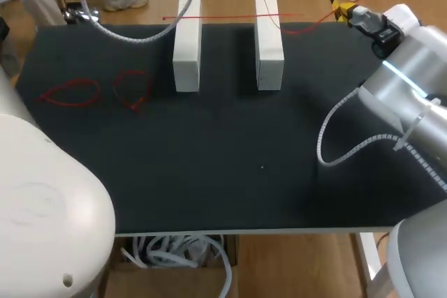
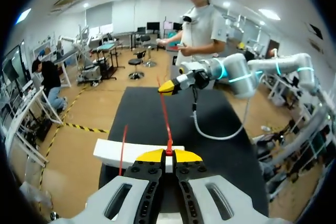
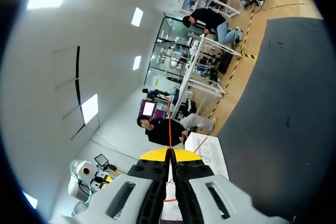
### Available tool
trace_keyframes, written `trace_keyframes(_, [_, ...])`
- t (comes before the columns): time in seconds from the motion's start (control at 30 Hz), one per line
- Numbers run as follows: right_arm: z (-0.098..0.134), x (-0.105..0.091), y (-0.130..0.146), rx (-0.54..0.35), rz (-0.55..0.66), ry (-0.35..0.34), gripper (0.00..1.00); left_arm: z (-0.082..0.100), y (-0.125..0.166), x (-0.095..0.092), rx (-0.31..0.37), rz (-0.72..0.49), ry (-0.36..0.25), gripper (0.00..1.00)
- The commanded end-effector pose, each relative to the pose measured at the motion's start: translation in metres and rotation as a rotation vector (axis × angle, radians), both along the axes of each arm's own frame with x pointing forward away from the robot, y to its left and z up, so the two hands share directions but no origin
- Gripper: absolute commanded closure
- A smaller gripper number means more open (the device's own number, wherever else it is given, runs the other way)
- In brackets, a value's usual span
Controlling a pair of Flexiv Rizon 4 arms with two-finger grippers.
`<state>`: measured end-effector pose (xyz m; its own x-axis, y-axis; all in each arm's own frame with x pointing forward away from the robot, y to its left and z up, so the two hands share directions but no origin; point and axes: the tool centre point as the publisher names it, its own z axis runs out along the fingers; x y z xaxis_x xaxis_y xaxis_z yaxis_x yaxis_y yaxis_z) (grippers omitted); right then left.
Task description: Grab the tape and strap the tape.
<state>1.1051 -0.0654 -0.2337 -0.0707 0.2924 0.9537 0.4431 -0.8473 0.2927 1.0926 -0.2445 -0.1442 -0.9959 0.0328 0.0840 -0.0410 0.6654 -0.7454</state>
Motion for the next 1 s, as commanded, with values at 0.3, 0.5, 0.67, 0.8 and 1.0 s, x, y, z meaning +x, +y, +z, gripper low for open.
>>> trace_keyframes(0.3, [-0.001,0.003,0.000,-0.011,0.008,0.011,1.00,0.009,-0.012,-0.007,0.075,-0.019,-0.004,1.00])
trace_keyframes(0.5, [0.000,0.003,0.001,-0.019,0.014,0.011,1.00,0.010,-0.018,-0.005,0.129,-0.051,0.008,1.00])
trace_keyframes(0.67, [0.002,0.004,0.001,-0.026,0.022,0.005,1.00,0.013,-0.019,-0.005,0.218,-0.020,0.012,1.00])
trace_keyframes(0.8, [0.003,0.004,0.001,-0.045,0.030,-0.002,1.00,0.015,-0.022,-0.005,0.254,-0.024,0.014,1.00])
trace_keyframes(1.0, [0.002,0.004,0.001,-0.057,0.036,-0.001,1.00,0.015,-0.027,-0.004,0.221,-0.058,0.001,1.00])
